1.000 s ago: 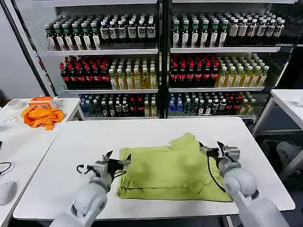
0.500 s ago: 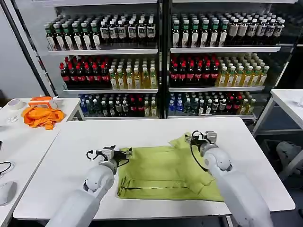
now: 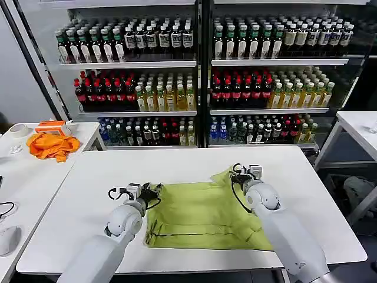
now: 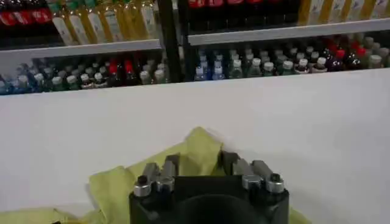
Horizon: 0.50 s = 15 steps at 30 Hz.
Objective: Fold and organize the clothes.
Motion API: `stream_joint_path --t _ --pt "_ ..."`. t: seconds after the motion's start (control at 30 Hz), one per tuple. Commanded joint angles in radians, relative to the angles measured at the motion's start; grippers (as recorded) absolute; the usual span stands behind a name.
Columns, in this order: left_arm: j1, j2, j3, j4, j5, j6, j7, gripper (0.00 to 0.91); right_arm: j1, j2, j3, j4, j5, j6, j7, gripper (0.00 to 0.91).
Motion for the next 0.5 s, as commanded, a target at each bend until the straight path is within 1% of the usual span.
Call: stream_joint_path --t 0.03,0.27,0.5 --pt "0.014 -0.005 -0.011 0.003 -0.115 -0.003 0.01 0.05 0.006 0.008 -0.006 -0.014 0.005 0.018 0.0 0.0" --pt "0.011 0.005 -0.029 -0.035 -0.171 -0.038 0.019 0.05 -0.004 0.001 0.017 0.023 0.005 0.045 -0.003 0.0" --pt "0.014 0.02 -0.047 -0.101 -0.209 -0.067 0.019 0.05 -0.036 -0.019 0.053 0.1 0.005 0.056 -0.002 0.0"
